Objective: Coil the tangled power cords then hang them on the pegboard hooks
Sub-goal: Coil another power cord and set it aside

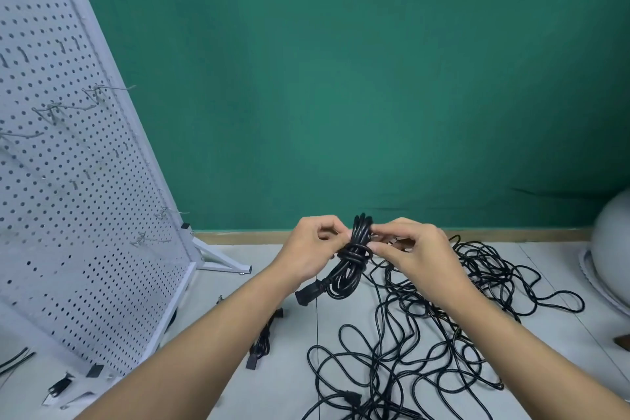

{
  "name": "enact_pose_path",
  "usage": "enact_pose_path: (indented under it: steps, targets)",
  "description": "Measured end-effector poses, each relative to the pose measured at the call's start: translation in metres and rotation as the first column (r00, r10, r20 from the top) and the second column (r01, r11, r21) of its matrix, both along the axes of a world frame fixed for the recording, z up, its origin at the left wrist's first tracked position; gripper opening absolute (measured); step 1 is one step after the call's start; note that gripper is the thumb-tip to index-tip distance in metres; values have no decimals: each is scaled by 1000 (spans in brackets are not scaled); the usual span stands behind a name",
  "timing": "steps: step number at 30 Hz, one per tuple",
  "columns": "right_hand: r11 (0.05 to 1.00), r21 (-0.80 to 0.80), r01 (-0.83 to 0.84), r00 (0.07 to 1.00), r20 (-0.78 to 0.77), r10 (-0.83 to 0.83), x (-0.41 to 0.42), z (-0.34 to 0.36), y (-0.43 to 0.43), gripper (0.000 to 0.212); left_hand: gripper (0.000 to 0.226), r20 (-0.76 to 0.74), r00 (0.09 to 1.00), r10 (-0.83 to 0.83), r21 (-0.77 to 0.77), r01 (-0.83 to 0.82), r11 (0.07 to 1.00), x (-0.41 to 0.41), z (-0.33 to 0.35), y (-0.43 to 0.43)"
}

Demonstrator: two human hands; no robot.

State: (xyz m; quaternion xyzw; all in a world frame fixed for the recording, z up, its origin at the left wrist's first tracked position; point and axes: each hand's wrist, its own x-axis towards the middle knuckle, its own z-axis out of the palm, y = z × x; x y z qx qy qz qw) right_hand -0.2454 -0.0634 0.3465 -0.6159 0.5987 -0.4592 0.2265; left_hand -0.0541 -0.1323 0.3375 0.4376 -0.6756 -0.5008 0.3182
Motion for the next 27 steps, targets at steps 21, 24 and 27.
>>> enact_pose_path:
  steps: [21, 24, 27]
  targets:
    - [992, -129, 6, 1000, -18, -8, 23, 9, 7, 17, 30, -278, 947, 161, 296, -75, 952, -3, 5, 9]
    - [994, -110, 7, 999, -41, -11, 29, 9, 7, 18, 27, -254, 952, 172, 93, -153, 984, -2, 7, 9]
    - [996, -67, 60, 993, -96, -66, 33, 5, 4, 23, 19, -216, 967, 132, -6, -136, 991, -4, 9, 12]
